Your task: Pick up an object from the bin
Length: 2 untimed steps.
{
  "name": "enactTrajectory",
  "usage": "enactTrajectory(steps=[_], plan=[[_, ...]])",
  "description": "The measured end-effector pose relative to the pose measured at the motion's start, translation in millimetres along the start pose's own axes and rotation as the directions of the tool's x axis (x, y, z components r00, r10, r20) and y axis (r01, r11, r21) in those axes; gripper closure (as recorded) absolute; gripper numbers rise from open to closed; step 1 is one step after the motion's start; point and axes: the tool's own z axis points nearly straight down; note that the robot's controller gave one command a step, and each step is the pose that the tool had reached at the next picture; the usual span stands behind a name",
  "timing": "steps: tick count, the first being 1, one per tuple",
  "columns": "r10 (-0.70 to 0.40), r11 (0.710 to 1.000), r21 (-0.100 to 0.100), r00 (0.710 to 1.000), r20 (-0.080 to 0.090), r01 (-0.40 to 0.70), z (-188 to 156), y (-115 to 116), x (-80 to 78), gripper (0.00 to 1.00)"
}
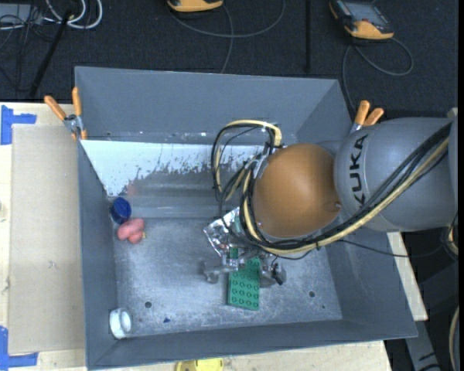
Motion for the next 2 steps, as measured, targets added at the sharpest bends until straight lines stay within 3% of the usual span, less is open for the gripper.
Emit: enactTrajectory(steps=[1,2], plan=[[0.001,1.000,-0.001,1.000,-0.002,-0.001,-1,0,0.2,1.00],[0.007,1.000,0.012,1.000,0.003,-0.007,-68,-1,-1.4,1.00]])
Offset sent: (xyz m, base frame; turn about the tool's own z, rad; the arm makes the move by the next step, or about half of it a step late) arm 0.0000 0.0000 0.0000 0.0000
